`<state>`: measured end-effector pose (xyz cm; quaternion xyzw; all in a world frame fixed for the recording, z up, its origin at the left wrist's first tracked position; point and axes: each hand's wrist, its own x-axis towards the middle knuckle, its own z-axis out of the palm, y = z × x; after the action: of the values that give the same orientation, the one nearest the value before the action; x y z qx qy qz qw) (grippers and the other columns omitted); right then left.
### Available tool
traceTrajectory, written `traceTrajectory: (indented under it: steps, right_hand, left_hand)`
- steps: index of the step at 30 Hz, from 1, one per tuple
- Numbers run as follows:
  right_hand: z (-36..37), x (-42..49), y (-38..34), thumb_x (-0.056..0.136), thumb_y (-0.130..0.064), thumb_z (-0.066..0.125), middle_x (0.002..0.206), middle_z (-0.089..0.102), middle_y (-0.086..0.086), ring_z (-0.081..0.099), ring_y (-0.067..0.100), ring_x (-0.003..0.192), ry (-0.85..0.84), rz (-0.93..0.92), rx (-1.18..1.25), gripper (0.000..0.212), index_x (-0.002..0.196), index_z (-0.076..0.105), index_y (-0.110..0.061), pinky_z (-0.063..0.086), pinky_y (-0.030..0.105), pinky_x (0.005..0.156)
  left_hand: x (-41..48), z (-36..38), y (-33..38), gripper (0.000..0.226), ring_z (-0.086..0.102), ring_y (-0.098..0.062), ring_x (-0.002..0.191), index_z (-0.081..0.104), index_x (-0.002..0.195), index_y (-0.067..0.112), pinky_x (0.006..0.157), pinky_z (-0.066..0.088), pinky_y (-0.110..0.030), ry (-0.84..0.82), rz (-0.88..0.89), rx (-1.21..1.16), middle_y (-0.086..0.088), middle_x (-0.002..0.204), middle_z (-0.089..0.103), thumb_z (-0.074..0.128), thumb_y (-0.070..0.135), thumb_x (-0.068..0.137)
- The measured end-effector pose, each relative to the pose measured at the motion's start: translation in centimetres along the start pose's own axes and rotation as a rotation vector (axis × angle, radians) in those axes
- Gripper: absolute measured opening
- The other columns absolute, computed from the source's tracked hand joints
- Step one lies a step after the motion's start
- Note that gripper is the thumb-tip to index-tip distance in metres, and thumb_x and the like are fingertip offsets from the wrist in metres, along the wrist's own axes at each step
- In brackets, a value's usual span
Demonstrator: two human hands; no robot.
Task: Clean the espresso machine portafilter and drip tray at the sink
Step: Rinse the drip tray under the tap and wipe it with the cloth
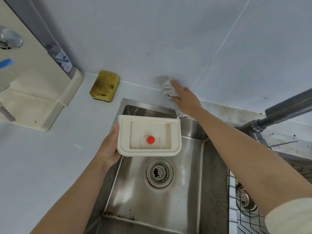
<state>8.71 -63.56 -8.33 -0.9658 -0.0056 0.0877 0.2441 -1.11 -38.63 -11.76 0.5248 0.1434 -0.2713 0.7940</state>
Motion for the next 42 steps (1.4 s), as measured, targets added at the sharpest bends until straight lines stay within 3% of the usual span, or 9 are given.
traceTrajectory:
  steps: [4, 8, 12, 17, 23, 28, 32, 36, 42]
  right_hand:
    - [-2.3, -3.3, -2.8, 0.097, -0.026, 0.04, 0.12, 0.058, 0.008, 0.056, 0.025, 0.109, 0.078, 0.016, 0.341, 0.048, 0.143, 0.026, -0.025, 0.043, 0.031, 0.093]
    - [-3.5, -8.2, -6.2, 0.096, -0.018, 0.044, 0.112, 0.049, -0.008, 0.048, 0.007, 0.102, 0.087, -0.035, 0.488, 0.052, 0.144, 0.025, -0.025, 0.035, 0.015, 0.085]
    - [-1.6, -11.2, -7.9, 0.091, -0.032, 0.043, 0.116, 0.058, 0.006, 0.051, 0.016, 0.103, 0.112, -0.067, 0.433, 0.05, 0.14, 0.034, -0.028, 0.036, 0.023, 0.083]
    - [0.1, -14.0, -9.6, 0.095, -0.031, 0.044, 0.134, 0.033, 0.008, 0.053, 0.026, 0.108, 0.048, -0.011, 0.328, 0.049, 0.141, 0.028, -0.035, 0.044, 0.031, 0.087]
    - [0.5, -15.6, -10.7, 0.093, -0.028, 0.046, 0.135, 0.029, 0.012, 0.053, 0.035, 0.107, 0.025, 0.022, 0.223, 0.051, 0.141, 0.028, -0.027, 0.049, 0.042, 0.086]
    - [0.7, -17.0, -11.0, 0.093, -0.027, 0.045, 0.13, 0.034, 0.012, 0.056, 0.037, 0.098, -0.051, 0.021, 0.116, 0.048, 0.138, 0.03, -0.028, 0.045, 0.037, 0.078]
    - [1.3, -18.6, -10.7, 0.091, -0.027, 0.046, 0.12, 0.04, 0.011, 0.053, 0.034, 0.099, -0.112, -0.006, 0.045, 0.046, 0.136, 0.035, -0.027, 0.043, 0.033, 0.075]
    - [1.1, -19.5, -10.1, 0.09, -0.027, 0.048, 0.123, 0.041, 0.011, 0.054, 0.032, 0.098, -0.205, -0.04, -0.006, 0.049, 0.137, 0.035, -0.03, 0.046, 0.035, 0.077]
    - [-0.2, -20.3, -8.7, 0.089, -0.021, 0.048, 0.13, 0.039, 0.005, 0.055, 0.027, 0.089, -0.264, -0.157, -0.275, 0.045, 0.132, 0.041, -0.031, 0.038, 0.03, 0.065]
  left_hand:
    - [-0.6, 1.5, 0.3, 0.058, 0.067, -0.019, 0.103, 0.066, 0.11, 0.028, 0.08, 0.058, -0.037, -0.041, 0.048, 0.011, 0.001, 0.109, 0.071, 0.026, 0.057, 0.08]
    - [-1.1, 3.2, 0.2, 0.071, 0.056, -0.028, 0.12, 0.052, 0.131, 0.02, 0.102, 0.039, -0.053, -0.027, 0.037, 0.039, -0.009, 0.129, 0.06, 0.022, 0.064, 0.084]
    - [-2.7, 5.6, 0.5, 0.076, 0.06, -0.026, 0.113, 0.055, 0.127, 0.018, 0.097, 0.045, -0.047, 0.006, 0.052, 0.056, -0.012, 0.127, 0.061, 0.037, 0.068, 0.074]
    - [-4.1, 7.0, 0.1, 0.081, 0.057, -0.031, 0.118, 0.053, 0.128, 0.006, 0.101, 0.045, -0.045, 0.011, 0.102, 0.062, -0.019, 0.127, 0.059, 0.043, 0.066, 0.074]
    - [-5.1, 7.7, -0.1, 0.072, 0.061, -0.032, 0.111, 0.06, 0.12, 0.01, 0.098, 0.047, -0.047, 0.04, 0.087, 0.075, -0.019, 0.119, 0.064, 0.041, 0.061, 0.074]
    - [-4.5, 7.2, -0.6, 0.067, 0.066, -0.014, 0.054, 0.064, 0.091, 0.008, 0.045, 0.05, -0.017, 0.07, 0.021, 0.086, -0.006, 0.06, 0.07, 0.021, 0.06, 0.091]
    - [-4.5, 6.8, 0.2, 0.074, 0.07, -0.019, 0.084, 0.062, 0.11, 0.005, 0.08, 0.055, -0.033, 0.07, 0.034, -0.013, -0.013, 0.097, 0.071, 0.036, 0.067, 0.081]
    - [-5.0, 6.4, 0.7, 0.108, 0.065, -0.03, 0.091, 0.048, 0.127, -0.01, 0.067, 0.058, -0.033, 0.106, -0.02, -0.023, -0.03, 0.124, 0.056, 0.081, 0.057, 0.049]
    - [-5.3, 6.1, 0.5, 0.065, 0.059, -0.036, 0.11, 0.052, 0.127, -0.003, 0.083, 0.053, -0.041, 0.102, -0.022, -0.044, -0.025, 0.123, 0.059, 0.068, 0.037, 0.078]
